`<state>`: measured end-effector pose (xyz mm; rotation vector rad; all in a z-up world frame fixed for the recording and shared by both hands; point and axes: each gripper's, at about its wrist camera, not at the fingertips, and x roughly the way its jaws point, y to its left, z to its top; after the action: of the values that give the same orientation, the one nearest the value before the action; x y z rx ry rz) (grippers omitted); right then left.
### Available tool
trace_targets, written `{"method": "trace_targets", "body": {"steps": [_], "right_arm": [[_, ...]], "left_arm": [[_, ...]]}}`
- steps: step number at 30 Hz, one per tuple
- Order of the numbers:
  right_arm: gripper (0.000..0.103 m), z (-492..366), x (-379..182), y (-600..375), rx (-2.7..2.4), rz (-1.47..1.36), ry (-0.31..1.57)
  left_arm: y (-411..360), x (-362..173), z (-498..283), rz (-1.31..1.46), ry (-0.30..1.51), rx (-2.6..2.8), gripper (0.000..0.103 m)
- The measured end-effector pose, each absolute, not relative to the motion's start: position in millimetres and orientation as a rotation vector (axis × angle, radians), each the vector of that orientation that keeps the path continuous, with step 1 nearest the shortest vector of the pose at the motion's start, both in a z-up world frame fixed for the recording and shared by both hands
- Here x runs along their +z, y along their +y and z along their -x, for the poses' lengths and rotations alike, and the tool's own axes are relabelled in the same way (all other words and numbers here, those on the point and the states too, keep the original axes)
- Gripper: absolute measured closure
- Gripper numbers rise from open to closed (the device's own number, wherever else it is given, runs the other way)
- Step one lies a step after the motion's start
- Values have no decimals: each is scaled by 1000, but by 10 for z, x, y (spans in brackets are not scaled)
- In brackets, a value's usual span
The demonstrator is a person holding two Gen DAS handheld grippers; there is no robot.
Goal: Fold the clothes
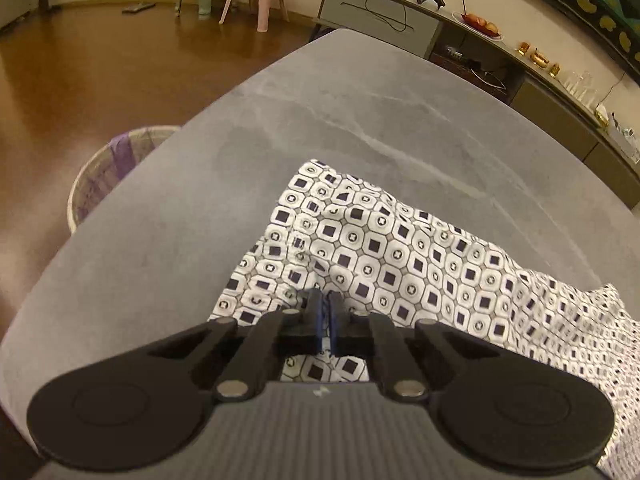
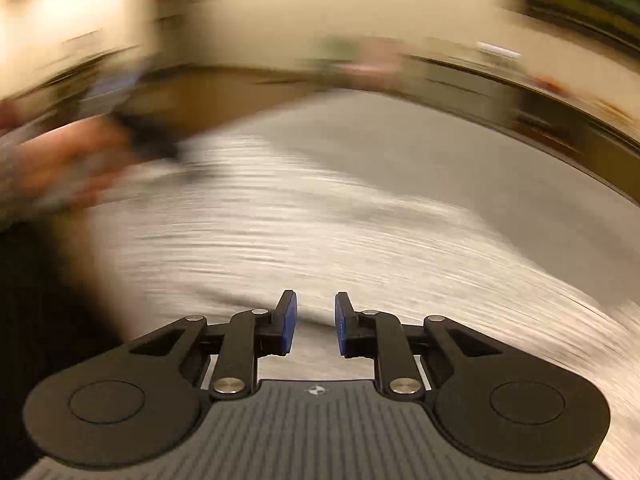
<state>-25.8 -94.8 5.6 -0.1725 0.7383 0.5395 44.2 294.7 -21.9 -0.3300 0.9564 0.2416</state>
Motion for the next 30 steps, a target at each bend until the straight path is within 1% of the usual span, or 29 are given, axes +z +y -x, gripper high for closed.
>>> {"method": "trace_targets", "body": {"steps": [3,5,10,13,15,17,20,23,24,25,28,30], "right_arm": [[83,-198,-164,-1745,251,142,813],[76,-429,-296,-2111,134,144,836],[76,-894,-366,-2366,-36,235,810],[76,-1172,-407,-2519,-138,289,792],[76,-1261,-403,-2555,-174,334,760],[76,-948,-280,-2267,-52,412,655],[73,-353,-161,-1441,326,524,520],[72,158,-216,-582,668,685,456],[70,244,-267,-394,721,727,446],[66,304,-327,-253,748,771,437],[64,324,-463,-14,718,861,403],[64,276,-491,55,678,880,396]], "left_arm": [[2992,-234,-736,308,956,238,97],[3041,-248,-959,300,949,242,98],[3154,-289,-1450,247,895,357,99],[3092,-227,-1459,254,912,364,97],[2951,-53,-1308,200,888,297,95],[2689,117,-1049,160,864,161,88],[2245,229,-614,147,863,-47,86],[1747,202,-195,153,866,-157,84],[1614,132,-87,151,878,-183,84],[1502,38,5,145,898,-198,84],[1255,-223,159,121,964,-231,85],[1253,-315,177,99,992,-242,85]]}}
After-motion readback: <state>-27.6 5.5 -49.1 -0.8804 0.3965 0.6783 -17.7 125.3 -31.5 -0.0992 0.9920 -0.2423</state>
